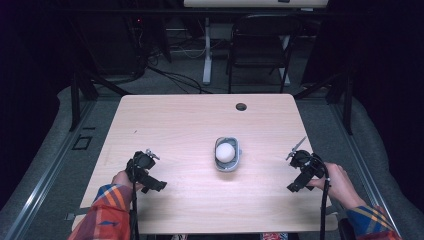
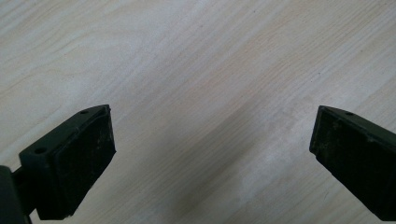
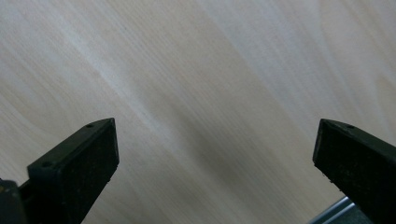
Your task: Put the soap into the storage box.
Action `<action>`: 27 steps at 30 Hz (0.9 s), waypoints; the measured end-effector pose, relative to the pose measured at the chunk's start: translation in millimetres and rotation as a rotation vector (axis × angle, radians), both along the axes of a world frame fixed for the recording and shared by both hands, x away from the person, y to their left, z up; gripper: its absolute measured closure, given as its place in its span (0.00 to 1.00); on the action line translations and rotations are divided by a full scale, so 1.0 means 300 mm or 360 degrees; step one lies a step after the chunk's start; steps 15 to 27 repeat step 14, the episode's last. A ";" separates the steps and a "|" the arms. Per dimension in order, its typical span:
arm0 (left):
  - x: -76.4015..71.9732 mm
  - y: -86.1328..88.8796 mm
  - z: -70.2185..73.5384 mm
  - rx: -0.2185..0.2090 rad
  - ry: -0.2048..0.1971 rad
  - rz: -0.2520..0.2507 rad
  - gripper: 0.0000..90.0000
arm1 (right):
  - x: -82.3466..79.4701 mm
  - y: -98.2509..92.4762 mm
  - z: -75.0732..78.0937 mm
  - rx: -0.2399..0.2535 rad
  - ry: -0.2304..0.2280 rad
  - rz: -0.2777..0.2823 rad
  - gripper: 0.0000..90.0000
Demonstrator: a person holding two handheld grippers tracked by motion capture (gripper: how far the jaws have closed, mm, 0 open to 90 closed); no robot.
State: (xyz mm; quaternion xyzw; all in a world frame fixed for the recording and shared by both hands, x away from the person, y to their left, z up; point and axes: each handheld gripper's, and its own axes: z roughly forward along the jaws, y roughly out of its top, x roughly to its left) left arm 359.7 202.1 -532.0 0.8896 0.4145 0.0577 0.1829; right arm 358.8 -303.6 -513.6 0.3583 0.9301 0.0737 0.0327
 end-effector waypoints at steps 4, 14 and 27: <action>0.001 0.000 0.000 0.0001 0.0004 -0.0004 0.00 | -0.026 -0.004 -0.040 0.0015 0.0003 -0.0049 0.00; 0.003 -0.003 0.000 0.0008 0.0001 -0.0005 0.00 | -0.012 -0.021 -0.045 -0.0060 0.0019 -0.0035 0.01; 0.003 -0.003 0.000 0.0008 0.0001 -0.0005 0.00 | -0.012 -0.021 -0.045 -0.0060 0.0019 -0.0035 0.01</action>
